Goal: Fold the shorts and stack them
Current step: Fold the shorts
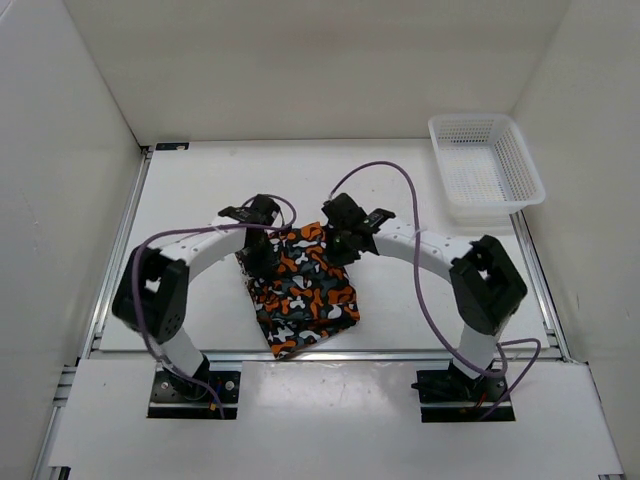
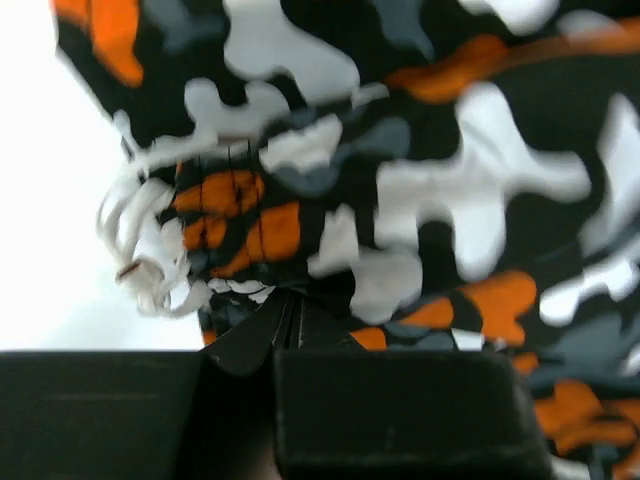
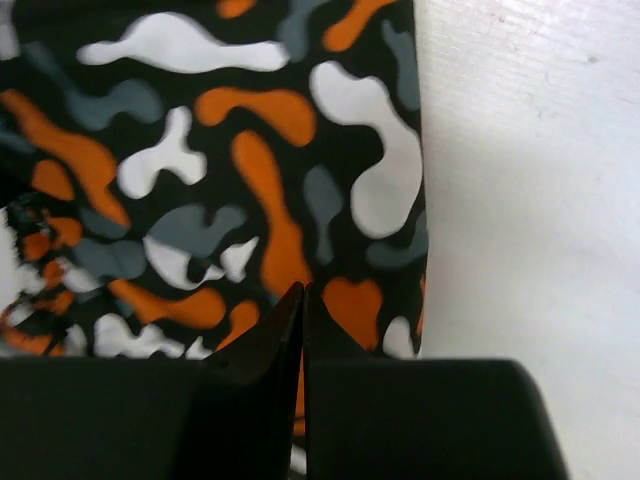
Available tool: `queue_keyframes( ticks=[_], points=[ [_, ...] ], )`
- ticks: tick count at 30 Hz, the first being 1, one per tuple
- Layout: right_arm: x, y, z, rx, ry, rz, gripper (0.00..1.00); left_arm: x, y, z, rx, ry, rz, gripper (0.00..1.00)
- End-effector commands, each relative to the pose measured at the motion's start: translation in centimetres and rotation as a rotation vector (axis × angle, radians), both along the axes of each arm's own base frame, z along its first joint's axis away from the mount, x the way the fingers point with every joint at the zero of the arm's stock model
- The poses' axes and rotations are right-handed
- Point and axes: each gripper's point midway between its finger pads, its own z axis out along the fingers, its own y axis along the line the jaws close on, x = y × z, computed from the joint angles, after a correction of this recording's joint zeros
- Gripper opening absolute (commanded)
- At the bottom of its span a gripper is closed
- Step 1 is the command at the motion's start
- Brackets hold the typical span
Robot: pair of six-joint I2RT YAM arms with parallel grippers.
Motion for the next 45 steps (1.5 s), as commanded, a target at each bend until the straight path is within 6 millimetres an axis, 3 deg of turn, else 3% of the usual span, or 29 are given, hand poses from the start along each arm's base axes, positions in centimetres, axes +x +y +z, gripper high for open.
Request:
queue_keyframes(
  ticks=[1,2,4,9,11,12,13,15,16,18,19,22,23,24,25,26,27,28,30,31,33,35,36,37,38,39,40,41,45],
  points=[
    [0.4,2.1,-1.6,0.057,0.049,0.014,0.02,2.7,-0.2,0.5,0.016,-0.052,0.0,0.1],
    [0.6,1.8,-2.2,0.053,0.068,-0.013,0.0,3.0,0.1,-0.6,0.034,-0.022,-0.001,0.1],
    [0.9,1.6,-4.0,0.041,0.097,-0.046,0.0,4.0,-0.4,-0.8,0.036,-0.023,-0.012,0.1],
    [1.1,0.7,-5.8,0.031,0.156,-0.175,0.0,6.9,-1.8,-1.6,0.043,-0.023,-0.071,0.1],
    [1.3,-0.2,-6.5,0.017,0.169,-0.232,0.0,8.9,-2.7,-1.7,0.045,-0.035,-0.098,0.1],
    [1.8,-0.6,-6.5,0.018,0.168,-0.273,0.0,9.5,-3.1,-2.8,0.047,-0.015,-0.109,0.1],
    [1.8,-0.8,-6.9,-0.002,0.177,-0.29,0.0,11.0,-3.8,-1.8,0.038,-0.042,-0.119,0.1],
    [3.8,-0.8,-5.9,-0.012,0.133,-0.321,0.0,12.0,-4.4,-1.8,0.035,-0.036,-0.135,0.1],
    [4.1,-1.1,-5.5,-0.035,0.118,-0.316,0.0,13.4,-5.0,-1.0,0.029,-0.058,-0.145,0.1],
    [5.7,-1.1,-3.6,-0.028,0.06,-0.325,0.06,13.8,-5.2,0.3,0.028,-0.07,-0.158,0.1],
    [5.9,-1.6,-3.2,-0.047,0.037,-0.322,0.13,14.5,-5.7,2.4,0.005,-0.113,-0.168,0.16],
    [7.5,-2.9,0.5,-0.025,-0.052,-0.337,0.3,14.5,-5.6,6.8,-0.018,-0.18,-0.175,0.27],
    [7.7,-3.7,2.9,0.003,-0.101,-0.346,0.49,14.5,-5.6,8.3,-0.026,-0.21,-0.182,0.4],
    [8.0,-4.6,4.0,0.001,-0.139,-0.359,0.57,14.1,-5.1,9.4,-0.036,-0.214,-0.176,0.5],
    [7.6,-5.4,6.8,0.022,-0.2,-0.345,0.63,13.9,-5.0,12.0,-0.058,-0.271,-0.174,0.62],
    [7.1,-6.1,7.5,0.018,-0.224,-0.336,0.63,13.4,-4.8,13.2,-0.063,-0.286,-0.174,0.67],
    [6.9,-7.3,8.4,0.009,-0.242,-0.343,0.65,12.9,-4.6,14.5,-0.071,-0.308,-0.173,0.69],
    [6.6,-8.4,11.0,0.017,-0.308,-0.348,0.69,12.3,-3.8,17.3,-0.09,-0.362,-0.162,0.69],
    [5.3,-11.1,11.7,-0.042,-0.331,-0.374,0.79,10.6,-3.0,19.3,-0.103,-0.397,-0.161,0.69],
    [4.5,-12.4,13.6,-0.031,-0.374,-0.398,0.82,9.9,-2.7,20.5,-0.116,-0.432,-0.16,0.69],
    [3.4,-15.6,14.3,-0.1,-0.41,-0.461,0.91,7.3,-1.6,23.6,-0.163,-0.525,-0.136,0.69],
    [1.6,-18.1,15.1,-0.125,-0.452,-0.487,0.91,5.7,0.0,25.0,-0.159,-0.595,-0.087,0.7],
    [0.8,-19.6,14.9,-0.159,-0.451,-0.508,0.91,3.6,1.4,25.6,-0.172,-0.628,-0.043,0.7],
    [-0.1,-20.7,15.9,-0.136,-0.483,-0.54,0.91,3.1,2.5,25.9,-0.15,-0.664,0.002,0.7],
    [-0.7,-21.8,15.6,-0.158,-0.491,-0.567,0.91,1.5,3.6,27.4,-0.17,-0.728,0.031,0.7],
    [-1.4,-22.6,15.5,-0.172,-0.496,-0.575,0.92,0.6,4.3,25.8,-0.151,-0.707,0.047,0.71],
    [-2.1,-23.3,16.2,-0.149,-0.517,-0.604,0.92,0.1,4.8,25.8,-0.153,-0.725,0.064,0.71],
    [-2.5,-23.8,16.1,-0.152,-0.519,-0.617,0.93,-0.5,5.5,25.6,-0.148,-0.738,0.086,0.77],
    [-3.7,-25.2,15.2,-0.194,-0.486,-0.66,0.97,-3.3,7.3,25.9,-0.151,-0.785,0.121,0.77]
  ],
)
